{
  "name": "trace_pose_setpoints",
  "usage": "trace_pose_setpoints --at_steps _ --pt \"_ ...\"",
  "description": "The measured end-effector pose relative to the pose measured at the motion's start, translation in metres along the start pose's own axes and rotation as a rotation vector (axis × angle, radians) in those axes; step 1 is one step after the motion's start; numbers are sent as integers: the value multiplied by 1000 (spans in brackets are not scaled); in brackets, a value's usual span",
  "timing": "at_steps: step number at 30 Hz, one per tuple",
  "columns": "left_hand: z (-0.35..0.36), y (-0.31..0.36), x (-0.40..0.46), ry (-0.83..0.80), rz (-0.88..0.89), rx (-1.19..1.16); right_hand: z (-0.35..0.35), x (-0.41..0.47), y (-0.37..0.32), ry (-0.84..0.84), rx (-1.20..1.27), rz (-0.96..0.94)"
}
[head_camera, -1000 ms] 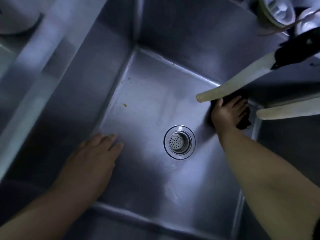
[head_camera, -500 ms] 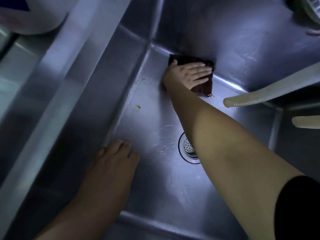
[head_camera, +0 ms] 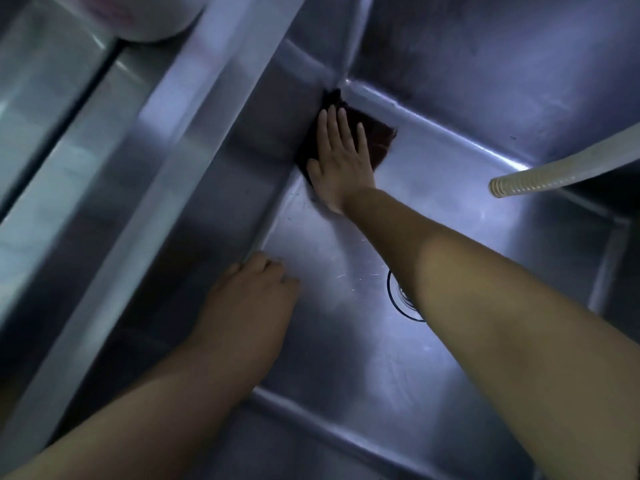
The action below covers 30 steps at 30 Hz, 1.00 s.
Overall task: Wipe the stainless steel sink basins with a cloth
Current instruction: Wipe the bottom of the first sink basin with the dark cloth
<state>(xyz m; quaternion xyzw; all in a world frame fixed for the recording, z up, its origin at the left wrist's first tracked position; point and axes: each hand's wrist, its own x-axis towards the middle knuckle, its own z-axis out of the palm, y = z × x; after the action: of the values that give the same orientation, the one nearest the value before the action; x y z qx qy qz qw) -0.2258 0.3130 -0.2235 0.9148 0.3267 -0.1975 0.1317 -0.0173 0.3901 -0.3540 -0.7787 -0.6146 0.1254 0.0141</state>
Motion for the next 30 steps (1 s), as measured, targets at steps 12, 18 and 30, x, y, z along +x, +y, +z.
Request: trace_pose_setpoints --at_steps 12,18,30 --pt "-42 0 -21 81 135 230 38 -188 -49 -193 -72 -519" --pt "-79 -26 -44 221 435 405 25 -184 -17 -202 -104 -518" --pt "-83 -56 -27 133 467 262 -13 29 30 58 -33 162"
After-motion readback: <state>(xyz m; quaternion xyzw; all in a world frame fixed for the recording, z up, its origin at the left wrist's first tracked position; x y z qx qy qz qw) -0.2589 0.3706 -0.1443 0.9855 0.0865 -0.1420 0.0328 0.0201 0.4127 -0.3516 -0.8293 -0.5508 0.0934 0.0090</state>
